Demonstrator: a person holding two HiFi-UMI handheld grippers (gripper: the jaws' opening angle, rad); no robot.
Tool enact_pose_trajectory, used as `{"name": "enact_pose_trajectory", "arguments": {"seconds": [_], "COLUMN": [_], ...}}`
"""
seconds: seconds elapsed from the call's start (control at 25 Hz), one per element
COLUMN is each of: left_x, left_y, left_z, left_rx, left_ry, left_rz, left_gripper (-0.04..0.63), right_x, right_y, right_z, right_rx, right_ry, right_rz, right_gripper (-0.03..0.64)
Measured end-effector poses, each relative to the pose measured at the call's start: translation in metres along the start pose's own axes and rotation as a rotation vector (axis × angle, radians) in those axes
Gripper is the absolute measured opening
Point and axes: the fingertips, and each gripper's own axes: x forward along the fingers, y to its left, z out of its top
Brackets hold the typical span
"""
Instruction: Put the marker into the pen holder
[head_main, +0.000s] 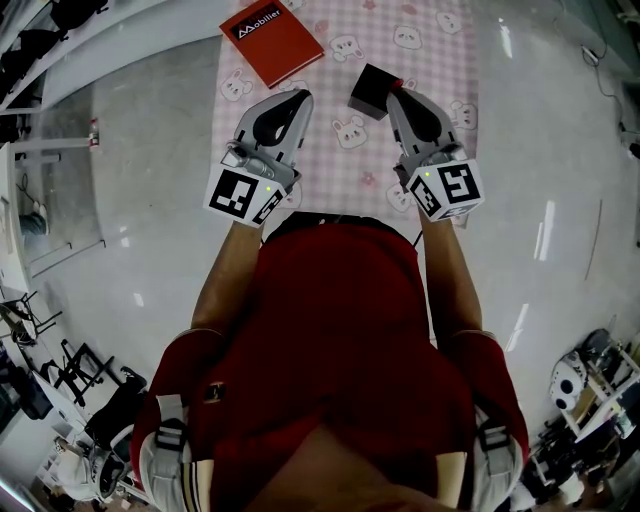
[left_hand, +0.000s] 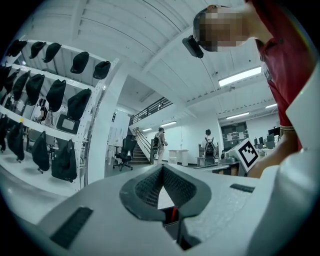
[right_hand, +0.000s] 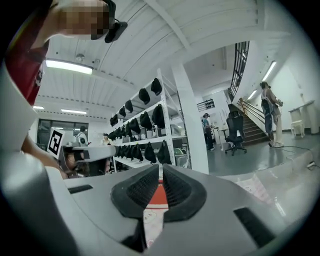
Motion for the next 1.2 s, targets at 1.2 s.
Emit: {"name": "enact_pose_trajectory", "arguments": {"seconds": [1.2], "left_x": [-0.018], "left_y": [-0.012], "left_z": [0.010], "left_rx": [0.022], "left_ry": [-0.013], "left_rz": [-0.047], "left_gripper": [0.006], "right_x": [-0.027], "right_y": [0.051], "right_z": [0.025], "right_rx": [0.000], "right_ry": [-0.064], "right_rz": [0.038], "right_gripper": [-0.002]}}
